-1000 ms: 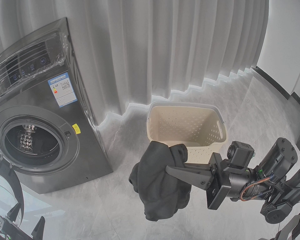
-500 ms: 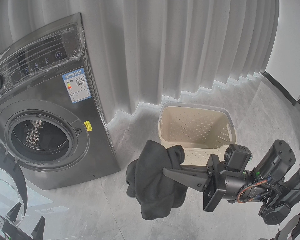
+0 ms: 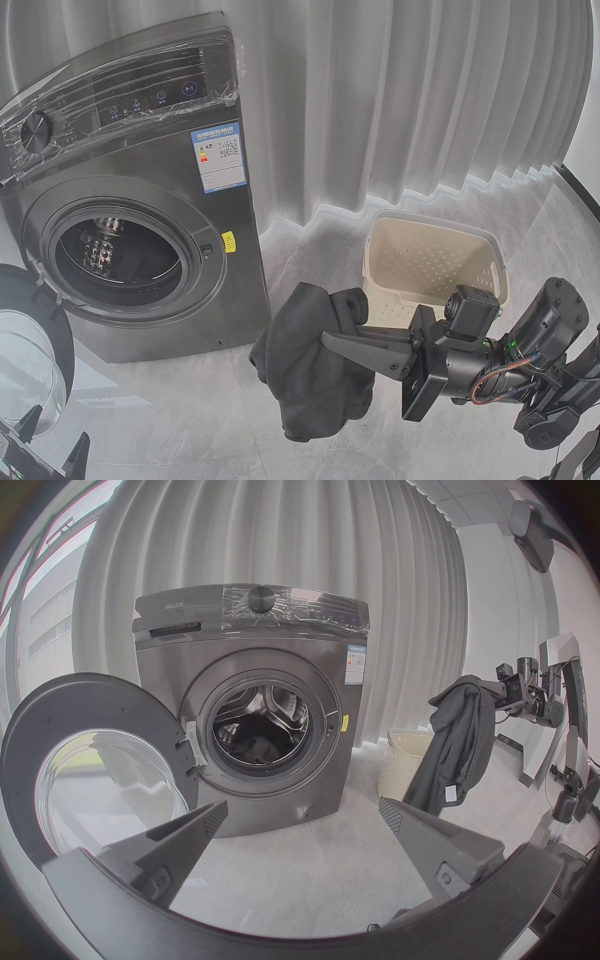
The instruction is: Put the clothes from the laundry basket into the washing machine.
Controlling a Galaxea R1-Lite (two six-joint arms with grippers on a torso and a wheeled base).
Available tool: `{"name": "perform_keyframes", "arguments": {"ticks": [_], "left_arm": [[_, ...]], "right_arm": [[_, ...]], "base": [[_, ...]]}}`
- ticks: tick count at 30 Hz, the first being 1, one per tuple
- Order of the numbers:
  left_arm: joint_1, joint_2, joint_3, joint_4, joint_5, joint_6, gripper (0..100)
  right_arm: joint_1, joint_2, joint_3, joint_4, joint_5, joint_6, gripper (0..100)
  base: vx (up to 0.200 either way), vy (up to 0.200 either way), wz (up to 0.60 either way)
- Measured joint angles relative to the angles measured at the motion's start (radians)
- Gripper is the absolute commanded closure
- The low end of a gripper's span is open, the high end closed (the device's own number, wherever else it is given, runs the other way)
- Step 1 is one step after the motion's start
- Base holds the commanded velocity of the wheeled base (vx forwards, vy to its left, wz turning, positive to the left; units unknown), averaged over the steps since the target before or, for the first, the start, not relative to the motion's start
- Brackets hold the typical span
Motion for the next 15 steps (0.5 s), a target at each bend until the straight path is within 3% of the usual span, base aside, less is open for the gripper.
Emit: {"name": "perform_keyframes", "arguments": {"ticks": [7, 15], "left_arm": [[0.0, 0.0, 0.0, 0.0, 0.0, 0.001, 0], [0.0, 0.0, 0.0, 0.0, 0.0, 0.0, 0]], "right_arm": [[0.0, 0.017, 0.0, -0.001, -0.011, -0.015, 100], [0.022, 0.022, 0.002, -0.001, -0.013, -0.012, 100]], "base": [[0.0, 0.0, 0.6], [0.0, 0.0, 0.0]]}}
